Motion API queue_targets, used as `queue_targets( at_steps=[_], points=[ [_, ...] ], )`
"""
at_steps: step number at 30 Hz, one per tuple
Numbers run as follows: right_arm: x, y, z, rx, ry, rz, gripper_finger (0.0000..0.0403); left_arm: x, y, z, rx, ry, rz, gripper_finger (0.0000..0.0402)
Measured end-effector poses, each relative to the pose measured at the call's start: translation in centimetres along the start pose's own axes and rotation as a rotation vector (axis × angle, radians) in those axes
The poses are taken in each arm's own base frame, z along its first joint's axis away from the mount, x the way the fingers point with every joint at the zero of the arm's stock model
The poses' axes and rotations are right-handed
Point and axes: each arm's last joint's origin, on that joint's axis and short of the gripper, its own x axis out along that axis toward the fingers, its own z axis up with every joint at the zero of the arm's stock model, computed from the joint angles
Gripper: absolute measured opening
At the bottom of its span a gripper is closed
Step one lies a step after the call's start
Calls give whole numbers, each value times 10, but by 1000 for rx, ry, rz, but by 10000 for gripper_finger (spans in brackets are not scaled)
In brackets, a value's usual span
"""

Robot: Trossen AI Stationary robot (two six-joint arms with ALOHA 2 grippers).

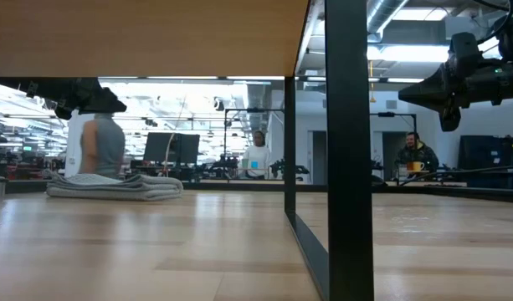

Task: Stack small to large cups/mugs on shelf
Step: Return to Home Position

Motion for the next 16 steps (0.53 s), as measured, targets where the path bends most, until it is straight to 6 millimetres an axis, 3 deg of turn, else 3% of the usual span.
queue_targets(
  at_steps=[16],
  points=[
    [0, 0, 0, 0, 0, 0, 54, 0, 0, 0, -3, 0, 0, 0]
  ],
)
